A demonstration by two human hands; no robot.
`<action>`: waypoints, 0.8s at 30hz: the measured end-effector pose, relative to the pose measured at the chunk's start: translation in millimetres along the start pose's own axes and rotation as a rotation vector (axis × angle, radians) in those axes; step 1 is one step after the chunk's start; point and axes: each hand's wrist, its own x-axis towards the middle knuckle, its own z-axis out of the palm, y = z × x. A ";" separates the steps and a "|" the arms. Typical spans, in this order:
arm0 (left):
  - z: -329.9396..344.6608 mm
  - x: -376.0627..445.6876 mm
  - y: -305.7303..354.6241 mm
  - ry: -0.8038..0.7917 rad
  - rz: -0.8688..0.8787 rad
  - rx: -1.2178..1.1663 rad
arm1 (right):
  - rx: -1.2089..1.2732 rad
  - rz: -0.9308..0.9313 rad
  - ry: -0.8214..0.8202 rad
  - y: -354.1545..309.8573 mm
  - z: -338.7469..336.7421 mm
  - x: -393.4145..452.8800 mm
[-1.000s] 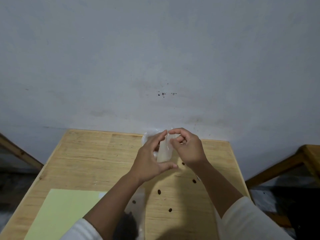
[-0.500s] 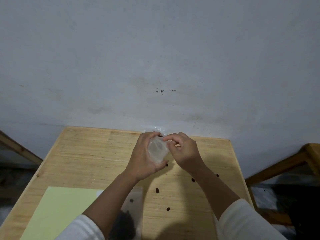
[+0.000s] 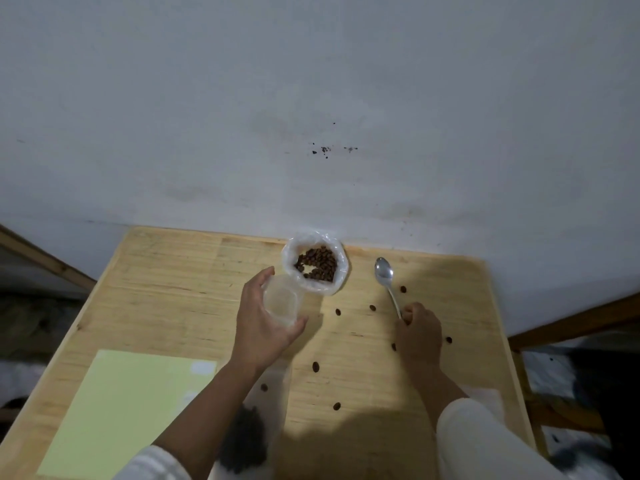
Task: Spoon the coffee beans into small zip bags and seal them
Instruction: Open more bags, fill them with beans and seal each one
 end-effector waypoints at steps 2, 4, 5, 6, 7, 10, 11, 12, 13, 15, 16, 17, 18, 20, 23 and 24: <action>3.4 -0.5 -3.2 0.009 -0.036 0.000 | 0.019 0.057 -0.006 -1.6 3.0 4.5; 6.5 -0.6 -4.4 0.013 -0.072 -0.011 | 0.036 0.127 -0.052 -2.2 4.9 10.0; 8.0 -0.3 -4.6 0.012 -0.086 -0.017 | 0.043 0.146 -0.076 -2.8 4.8 11.5; 9.4 0.7 -4.8 0.009 -0.095 -0.022 | 0.062 0.156 -0.086 -3.3 4.2 12.5; 10.8 2.0 -4.9 0.005 -0.099 -0.026 | 0.102 0.163 -0.083 -4.8 2.4 12.1; 13.6 7.5 -4.2 -0.001 -0.103 -0.034 | 0.268 0.129 -0.013 -18.0 -8.7 3.5; 14.1 9.5 -4.5 0.000 -0.104 -0.034 | 0.339 0.099 0.004 -25.6 -13.8 -1.4; 14.3 11.3 -4.8 0.001 -0.104 -0.035 | 0.406 0.057 0.013 -33.8 -18.2 -6.2; 14.5 12.8 -5.4 0.001 -0.105 -0.037 | 0.457 0.009 0.016 -42.5 -22.1 -11.2; 14.6 14.9 -6.2 -0.001 -0.106 -0.043 | 0.523 -0.070 0.001 -58.4 -26.6 -19.7; 14.8 15.5 -6.3 -0.003 -0.107 -0.046 | 0.567 -0.096 -0.018 -65.9 -28.3 -24.3; 15.1 15.9 -6.5 -0.005 -0.109 -0.049 | 0.604 -0.123 -0.032 -72.2 -29.0 -28.2; 15.2 16.2 -6.6 -0.008 -0.113 -0.052 | 0.629 -0.156 -0.040 -78.0 -29.3 -31.7; 15.2 17.2 -7.1 -0.016 -0.122 -0.060 | 0.655 -0.219 -0.046 -87.1 -27.7 -36.4; 15.2 20.0 -7.8 -0.023 -0.133 -0.075 | 0.722 -0.171 -0.050 -93.5 -18.2 -35.7; 15.1 21.0 -7.3 -0.026 -0.139 -0.077 | 0.743 -0.128 -0.046 -93.9 -14.0 -34.1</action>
